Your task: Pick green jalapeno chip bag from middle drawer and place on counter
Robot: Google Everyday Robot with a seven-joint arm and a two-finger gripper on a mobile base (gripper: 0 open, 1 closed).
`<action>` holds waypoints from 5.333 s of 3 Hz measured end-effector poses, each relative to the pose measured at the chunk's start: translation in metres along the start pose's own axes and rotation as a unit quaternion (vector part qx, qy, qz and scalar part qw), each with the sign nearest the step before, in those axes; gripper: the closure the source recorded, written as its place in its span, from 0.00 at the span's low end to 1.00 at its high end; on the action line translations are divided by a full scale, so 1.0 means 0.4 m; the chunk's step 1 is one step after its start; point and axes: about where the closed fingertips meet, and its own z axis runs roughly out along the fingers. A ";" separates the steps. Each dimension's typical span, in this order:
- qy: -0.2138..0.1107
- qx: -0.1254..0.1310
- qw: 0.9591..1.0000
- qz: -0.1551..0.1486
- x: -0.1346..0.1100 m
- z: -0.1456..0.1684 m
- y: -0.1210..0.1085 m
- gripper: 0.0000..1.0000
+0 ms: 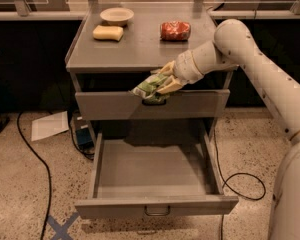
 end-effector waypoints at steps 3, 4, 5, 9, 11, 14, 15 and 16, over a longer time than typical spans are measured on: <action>-0.035 -0.011 0.999 0.003 -0.094 -0.114 0.001 1.00; -0.051 -0.005 0.998 -0.027 -0.155 -0.194 -0.054 1.00; -0.068 0.005 0.996 -0.057 -0.189 -0.219 -0.126 1.00; -0.055 0.042 0.996 -0.049 -0.053 -0.012 -0.294 1.00; -0.049 0.046 0.997 -0.047 -0.054 -0.003 -0.307 1.00; -0.049 0.046 0.997 -0.047 -0.054 -0.002 -0.308 0.58; -0.049 0.046 0.997 -0.047 -0.054 -0.002 -0.308 0.35; -0.049 0.046 0.997 -0.047 -0.054 -0.002 -0.308 0.12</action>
Offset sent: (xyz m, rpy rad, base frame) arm -0.0267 -0.0057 0.0296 0.0627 0.0568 0.0273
